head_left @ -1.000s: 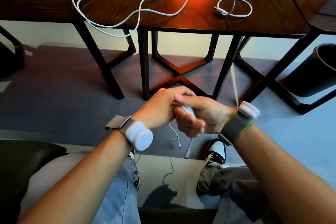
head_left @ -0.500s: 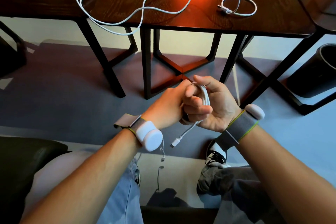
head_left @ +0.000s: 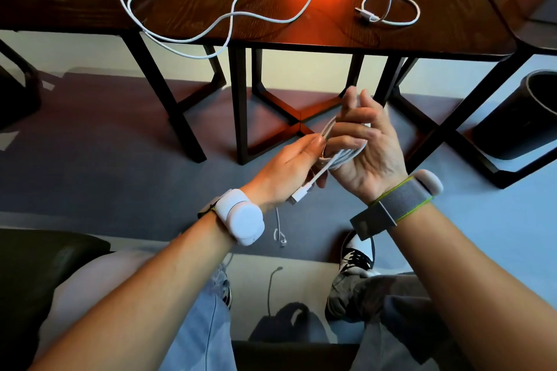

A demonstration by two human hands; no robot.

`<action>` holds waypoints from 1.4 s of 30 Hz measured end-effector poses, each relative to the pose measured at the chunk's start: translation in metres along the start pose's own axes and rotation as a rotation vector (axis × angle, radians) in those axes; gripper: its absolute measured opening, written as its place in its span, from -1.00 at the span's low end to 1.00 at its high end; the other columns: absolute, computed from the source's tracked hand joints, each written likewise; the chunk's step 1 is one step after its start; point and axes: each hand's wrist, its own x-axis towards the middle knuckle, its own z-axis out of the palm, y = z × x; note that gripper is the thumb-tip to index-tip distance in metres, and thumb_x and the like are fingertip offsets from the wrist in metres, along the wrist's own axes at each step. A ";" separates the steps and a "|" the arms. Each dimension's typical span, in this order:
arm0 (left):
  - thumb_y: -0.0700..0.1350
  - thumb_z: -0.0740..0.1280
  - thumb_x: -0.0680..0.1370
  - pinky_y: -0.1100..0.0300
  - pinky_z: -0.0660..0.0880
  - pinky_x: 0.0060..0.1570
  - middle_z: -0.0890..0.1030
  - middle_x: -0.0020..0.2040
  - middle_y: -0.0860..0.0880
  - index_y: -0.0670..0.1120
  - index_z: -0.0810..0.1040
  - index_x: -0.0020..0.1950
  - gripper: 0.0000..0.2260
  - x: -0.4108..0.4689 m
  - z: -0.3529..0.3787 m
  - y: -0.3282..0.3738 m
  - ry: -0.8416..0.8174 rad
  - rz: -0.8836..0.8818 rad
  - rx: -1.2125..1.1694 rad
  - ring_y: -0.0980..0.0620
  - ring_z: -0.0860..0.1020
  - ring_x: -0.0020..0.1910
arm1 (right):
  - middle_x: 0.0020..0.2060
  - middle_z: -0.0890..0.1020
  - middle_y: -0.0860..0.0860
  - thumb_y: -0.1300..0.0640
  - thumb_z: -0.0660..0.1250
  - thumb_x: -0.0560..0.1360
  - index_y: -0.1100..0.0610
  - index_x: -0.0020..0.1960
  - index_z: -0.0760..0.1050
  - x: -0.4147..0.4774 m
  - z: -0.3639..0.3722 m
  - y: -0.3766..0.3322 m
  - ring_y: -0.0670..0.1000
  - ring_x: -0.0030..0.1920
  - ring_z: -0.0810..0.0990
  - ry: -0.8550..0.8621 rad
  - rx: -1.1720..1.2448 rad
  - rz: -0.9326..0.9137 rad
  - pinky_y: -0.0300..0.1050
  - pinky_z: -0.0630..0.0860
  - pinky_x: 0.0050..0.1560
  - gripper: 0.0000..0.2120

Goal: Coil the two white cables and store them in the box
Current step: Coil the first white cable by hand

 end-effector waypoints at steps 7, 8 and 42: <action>-0.13 0.16 0.66 0.37 0.25 -0.57 0.52 -0.47 0.00 0.13 0.58 -0.30 -0.61 -0.001 0.001 0.000 -0.021 -0.085 -0.102 0.16 0.31 -0.62 | -0.20 0.69 -0.05 0.08 0.21 0.58 0.21 0.29 0.51 0.003 0.000 0.012 -0.12 -0.24 0.64 0.099 -0.174 -0.087 -0.26 0.58 -0.13 -0.65; -0.15 0.15 0.68 0.36 0.25 -0.58 0.53 -0.47 0.00 0.12 0.57 -0.33 -0.58 -0.001 0.001 -0.001 -0.022 -0.095 -0.102 0.16 0.30 -0.62 | -0.16 0.70 -0.03 0.09 0.21 0.58 0.21 0.31 0.50 0.003 -0.001 0.012 -0.11 -0.21 0.66 0.095 -0.170 -0.086 -0.24 0.59 -0.11 -0.64; 0.35 0.00 0.62 0.28 0.16 -0.50 0.59 -0.37 -0.07 -0.04 0.62 -0.13 -0.42 -0.007 0.014 -0.012 0.003 -0.603 0.066 0.10 0.25 -0.59 | -0.31 0.63 0.00 0.12 0.10 0.69 0.20 0.08 0.48 0.020 -0.025 0.000 -0.03 -0.28 0.57 0.437 -0.950 -0.674 -0.18 0.53 -0.13 -0.78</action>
